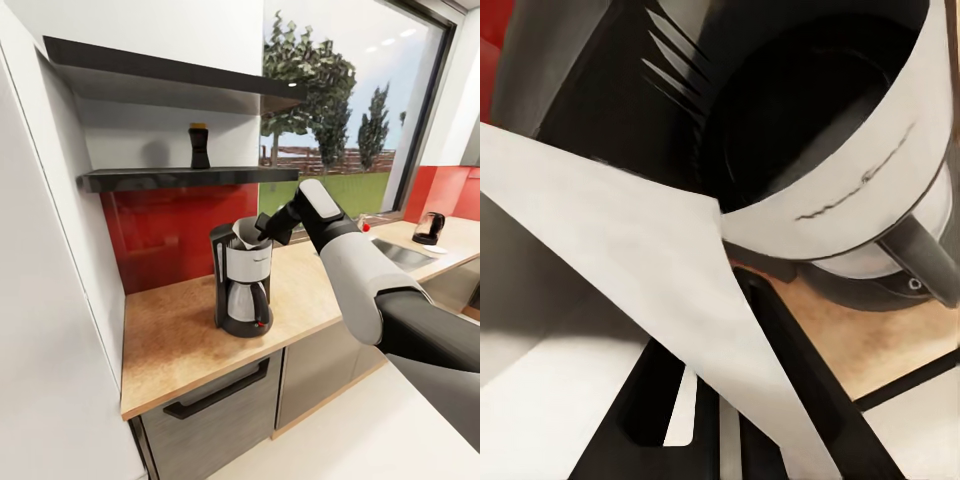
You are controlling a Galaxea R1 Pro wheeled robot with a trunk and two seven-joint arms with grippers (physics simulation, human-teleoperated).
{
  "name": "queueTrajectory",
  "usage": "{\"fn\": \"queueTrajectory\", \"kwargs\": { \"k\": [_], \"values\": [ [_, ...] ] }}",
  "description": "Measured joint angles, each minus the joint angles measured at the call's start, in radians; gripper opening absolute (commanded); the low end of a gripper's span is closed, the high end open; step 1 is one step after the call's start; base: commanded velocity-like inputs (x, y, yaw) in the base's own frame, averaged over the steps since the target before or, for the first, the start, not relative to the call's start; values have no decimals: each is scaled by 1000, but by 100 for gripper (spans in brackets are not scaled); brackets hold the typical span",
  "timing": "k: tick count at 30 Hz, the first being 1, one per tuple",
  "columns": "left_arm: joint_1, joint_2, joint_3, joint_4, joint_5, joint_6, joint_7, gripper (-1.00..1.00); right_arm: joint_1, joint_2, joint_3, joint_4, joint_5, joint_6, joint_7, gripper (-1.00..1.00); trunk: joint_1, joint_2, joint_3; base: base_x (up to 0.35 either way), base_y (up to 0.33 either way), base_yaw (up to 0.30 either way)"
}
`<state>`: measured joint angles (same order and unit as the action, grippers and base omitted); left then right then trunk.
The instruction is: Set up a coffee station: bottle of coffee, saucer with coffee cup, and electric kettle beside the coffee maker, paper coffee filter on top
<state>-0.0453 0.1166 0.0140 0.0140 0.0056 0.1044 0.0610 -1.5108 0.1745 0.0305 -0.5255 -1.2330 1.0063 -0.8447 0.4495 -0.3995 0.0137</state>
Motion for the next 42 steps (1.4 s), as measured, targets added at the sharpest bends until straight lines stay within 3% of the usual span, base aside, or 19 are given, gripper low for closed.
{"fn": "queueTrajectory", "kwargs": {
  "k": [18, 26, 42],
  "values": [
    [1, 0, 0, -1, 0, -1, 1, 100, 0, 0, 0, 5, 1, 1, 0, -100, 0, 0, 0, 70, 0, 0],
    [2, -1, 0, -1, 0, -1, 0, 100, 0, -19, -1, 6, 3, 1, 0, -100, 0, 0, 0, 60, 0, 0],
    [2, -2, -1, -1, 0, -1, 0, 100, 0, -19, 0, 12, 4, 1, 0, -100, 0, 0, 0, 54, 0, 0]
  ]
}}
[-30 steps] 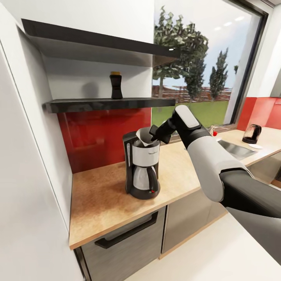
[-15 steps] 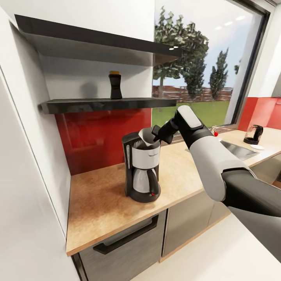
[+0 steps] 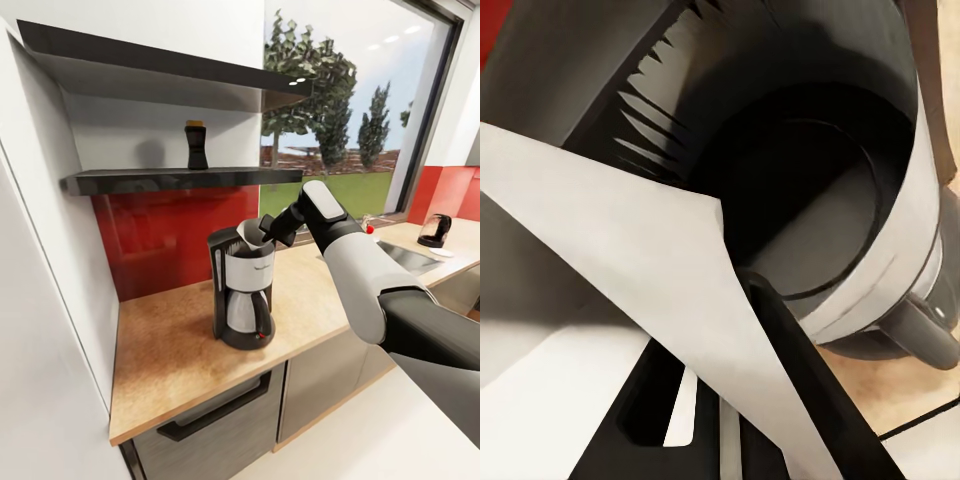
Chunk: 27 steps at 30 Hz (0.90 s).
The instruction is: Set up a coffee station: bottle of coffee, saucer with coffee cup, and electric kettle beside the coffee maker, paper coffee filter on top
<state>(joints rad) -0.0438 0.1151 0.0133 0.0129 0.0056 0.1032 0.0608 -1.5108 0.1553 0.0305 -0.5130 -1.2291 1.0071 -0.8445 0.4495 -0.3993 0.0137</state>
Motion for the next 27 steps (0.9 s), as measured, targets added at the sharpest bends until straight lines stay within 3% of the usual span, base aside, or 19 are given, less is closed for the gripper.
{"fn": "queueTrajectory", "kwargs": {
  "k": [27],
  "values": [
    [0, 0, 0, 1, 0, 0, 0, 100, 0, -1, 0, 55, 3, 0, 0, -100, 0, 0, 0, 30, 0, 0]
  ]
}}
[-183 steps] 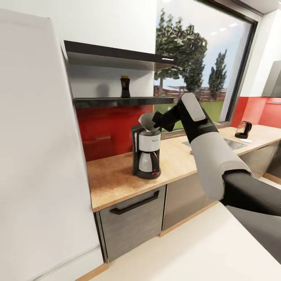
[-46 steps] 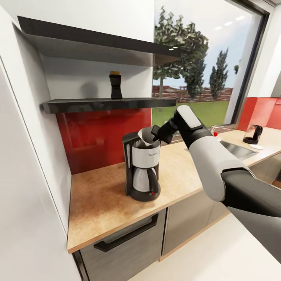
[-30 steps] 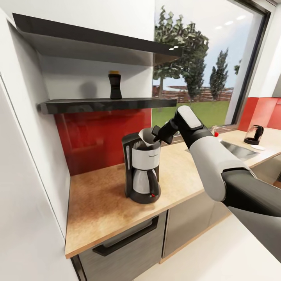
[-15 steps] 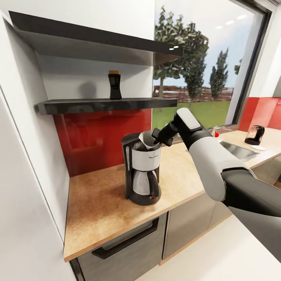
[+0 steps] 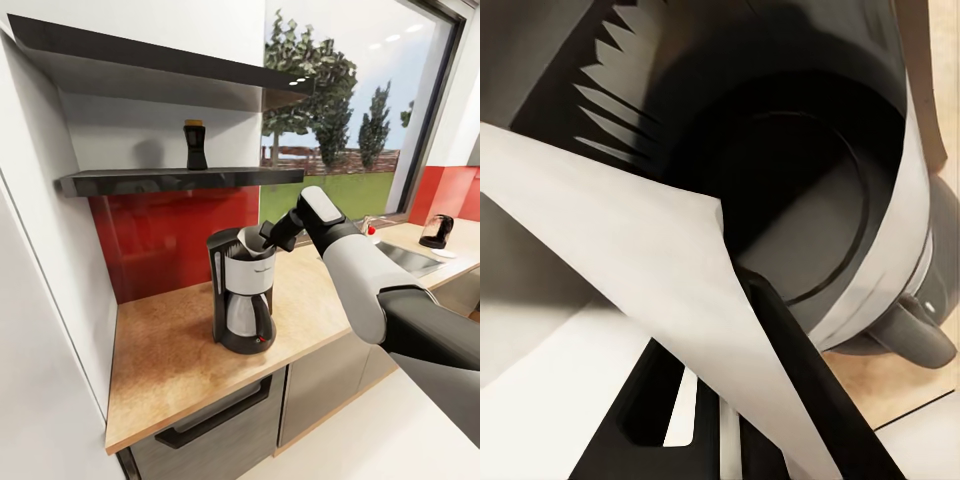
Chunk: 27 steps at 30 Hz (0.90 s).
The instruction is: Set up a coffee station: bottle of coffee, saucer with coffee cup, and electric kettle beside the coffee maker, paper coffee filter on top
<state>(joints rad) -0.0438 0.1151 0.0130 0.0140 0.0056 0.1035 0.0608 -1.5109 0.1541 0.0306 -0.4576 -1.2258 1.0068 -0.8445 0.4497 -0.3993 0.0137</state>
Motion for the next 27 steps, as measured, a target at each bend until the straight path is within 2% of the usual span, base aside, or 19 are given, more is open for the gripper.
{"fn": "queueTrajectory", "kwargs": {
  "k": [27],
  "values": [
    [0, 0, 0, 0, 0, 0, 0, 100, 0, -6, 0, 19, -2, 0, 0, -100, 0, 0, 0, 5, 0, 0]
  ]
}}
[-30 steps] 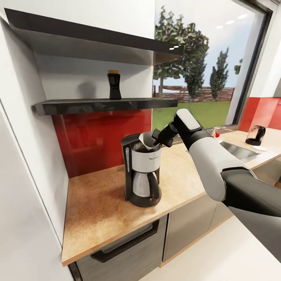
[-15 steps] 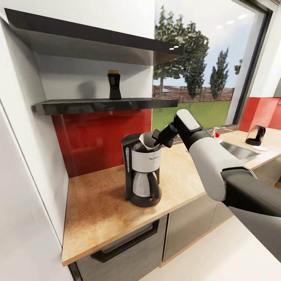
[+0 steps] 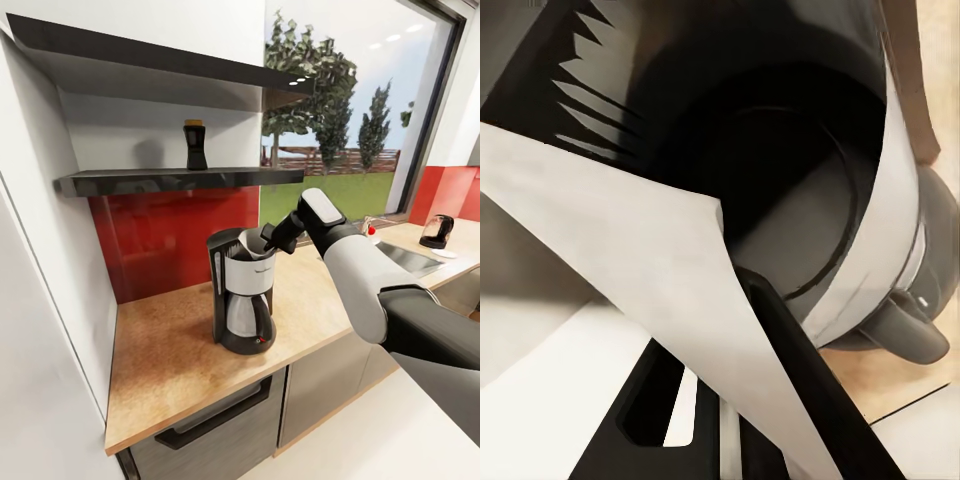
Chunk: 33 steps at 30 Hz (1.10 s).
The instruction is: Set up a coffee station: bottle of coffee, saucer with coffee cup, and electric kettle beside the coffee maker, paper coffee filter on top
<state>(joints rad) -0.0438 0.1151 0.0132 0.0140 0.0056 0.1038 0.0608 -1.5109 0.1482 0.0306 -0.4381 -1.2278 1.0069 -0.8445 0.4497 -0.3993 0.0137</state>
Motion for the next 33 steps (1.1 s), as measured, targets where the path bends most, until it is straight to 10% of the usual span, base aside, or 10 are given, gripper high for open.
{"fn": "queueTrajectory", "kwargs": {
  "k": [6, 7, 33],
  "values": [
    [0, 0, 0, 0, 0, -1, 0, 100, 0, -7, 0, 8, -1, 0, 0, -100, 0, 0, 0, 0, 0, 0],
    [0, 0, 0, 0, 0, -1, 0, 100, 0, -7, 0, 8, -1, 0, 0, 100, 0, 0, 0, 0, 0, 0],
    [1, 0, 0, 0, 0, -1, 0, 100, 0, -7, 0, 7, -6, -3, -2, 100, 0, 0, 0, 0, 0, 0]
  ]
}}
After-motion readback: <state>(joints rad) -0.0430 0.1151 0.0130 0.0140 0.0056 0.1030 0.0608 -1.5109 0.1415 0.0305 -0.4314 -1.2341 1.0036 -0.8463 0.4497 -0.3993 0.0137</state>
